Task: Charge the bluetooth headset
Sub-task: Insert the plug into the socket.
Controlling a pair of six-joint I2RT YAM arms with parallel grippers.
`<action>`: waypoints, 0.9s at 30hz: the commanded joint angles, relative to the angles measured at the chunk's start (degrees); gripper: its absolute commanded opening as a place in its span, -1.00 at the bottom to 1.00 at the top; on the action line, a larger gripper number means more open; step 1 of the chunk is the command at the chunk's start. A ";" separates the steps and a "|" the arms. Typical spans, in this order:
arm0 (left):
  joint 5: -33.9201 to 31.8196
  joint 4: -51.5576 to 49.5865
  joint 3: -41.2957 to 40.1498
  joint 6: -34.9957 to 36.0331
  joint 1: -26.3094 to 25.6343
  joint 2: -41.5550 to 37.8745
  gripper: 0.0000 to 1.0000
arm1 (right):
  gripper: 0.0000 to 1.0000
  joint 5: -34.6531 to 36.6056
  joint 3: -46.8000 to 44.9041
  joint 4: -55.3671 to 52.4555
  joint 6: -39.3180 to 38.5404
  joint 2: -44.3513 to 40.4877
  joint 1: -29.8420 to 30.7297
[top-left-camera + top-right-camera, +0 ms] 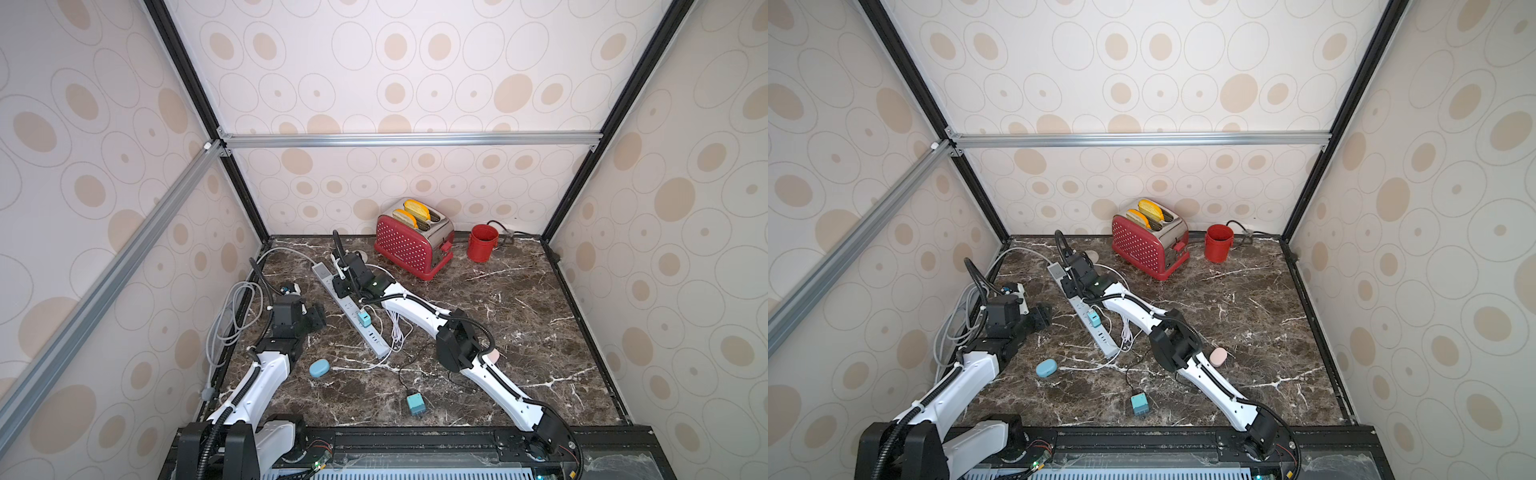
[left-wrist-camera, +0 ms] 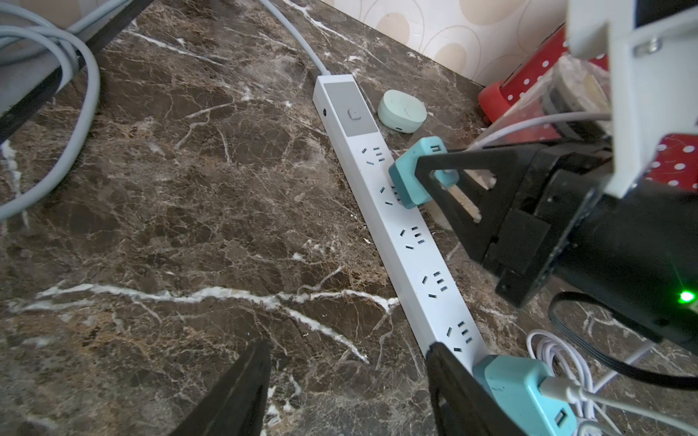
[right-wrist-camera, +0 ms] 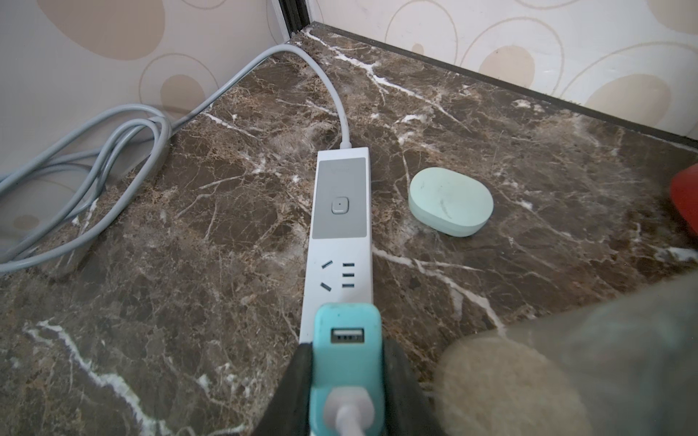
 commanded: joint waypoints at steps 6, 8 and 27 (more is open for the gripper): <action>-0.69 0.51 2.21 -1.18 0.38 0.18 0.34 | -0.74 -3.36 -0.08 -9.04 0.33 7.36 2.21; -0.61 0.45 2.27 -1.15 0.37 0.45 0.34 | -0.74 -3.00 0.80 -9.69 0.28 7.71 2.32; -0.53 0.45 2.74 -1.58 0.42 1.11 0.33 | -0.66 -8.31 1.09 -15.93 -5.88 6.74 3.71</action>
